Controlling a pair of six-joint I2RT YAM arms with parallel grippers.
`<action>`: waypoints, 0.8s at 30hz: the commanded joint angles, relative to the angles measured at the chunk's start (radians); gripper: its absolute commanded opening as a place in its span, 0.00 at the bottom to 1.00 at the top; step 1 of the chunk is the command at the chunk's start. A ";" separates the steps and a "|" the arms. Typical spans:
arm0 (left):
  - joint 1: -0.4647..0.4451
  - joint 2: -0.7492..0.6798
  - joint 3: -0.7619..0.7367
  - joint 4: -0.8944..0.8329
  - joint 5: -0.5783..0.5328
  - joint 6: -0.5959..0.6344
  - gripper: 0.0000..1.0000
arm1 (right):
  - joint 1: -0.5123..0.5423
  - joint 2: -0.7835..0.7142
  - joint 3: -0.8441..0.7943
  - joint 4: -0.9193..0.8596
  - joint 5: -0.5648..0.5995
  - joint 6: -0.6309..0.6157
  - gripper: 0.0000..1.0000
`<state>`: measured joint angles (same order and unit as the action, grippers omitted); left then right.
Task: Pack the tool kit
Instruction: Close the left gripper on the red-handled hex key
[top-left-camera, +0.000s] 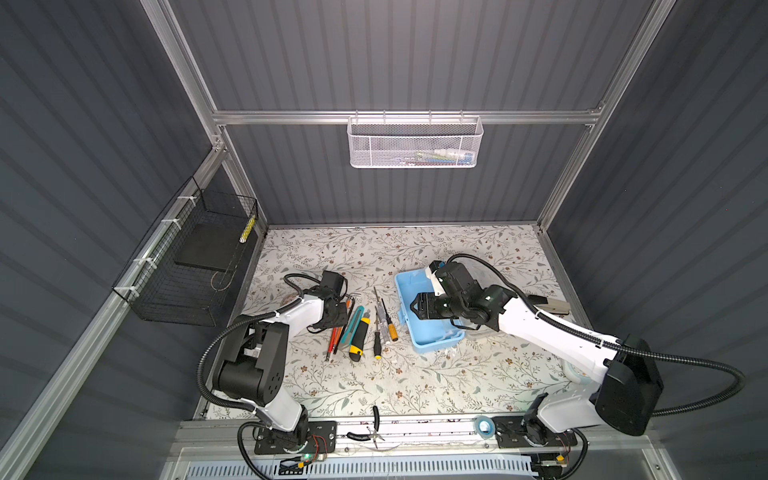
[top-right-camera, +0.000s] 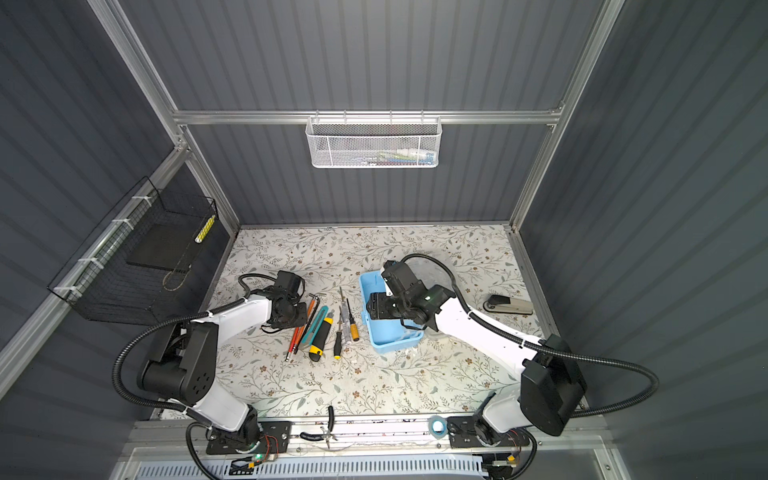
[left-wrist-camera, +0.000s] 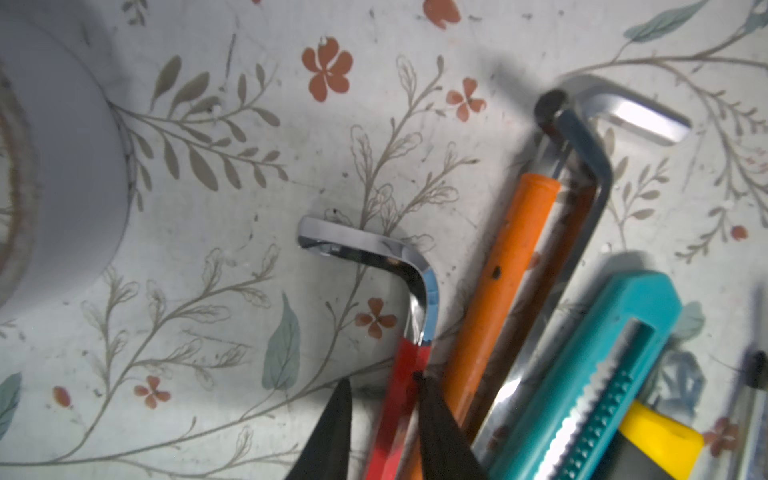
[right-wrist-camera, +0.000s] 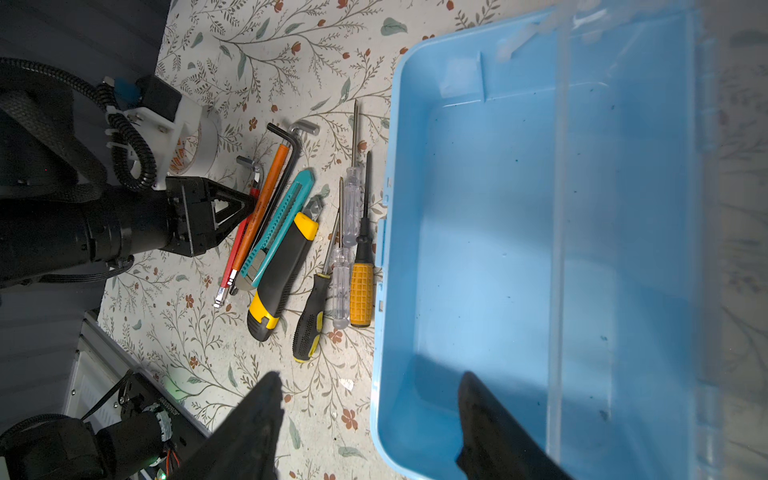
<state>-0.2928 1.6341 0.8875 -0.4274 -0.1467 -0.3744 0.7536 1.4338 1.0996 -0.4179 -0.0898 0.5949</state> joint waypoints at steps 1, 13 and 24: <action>0.008 0.028 0.022 -0.009 0.015 0.012 0.28 | 0.001 0.016 -0.012 -0.003 0.006 0.005 0.68; 0.009 0.068 0.058 -0.049 -0.015 0.013 0.18 | -0.005 0.020 -0.008 0.018 0.004 0.003 0.68; 0.009 0.052 0.073 -0.081 -0.072 0.030 0.07 | -0.015 0.031 -0.009 0.037 -0.010 0.008 0.68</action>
<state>-0.2909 1.6779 0.9409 -0.4553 -0.1905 -0.3584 0.7444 1.4490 1.0992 -0.4019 -0.0906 0.5957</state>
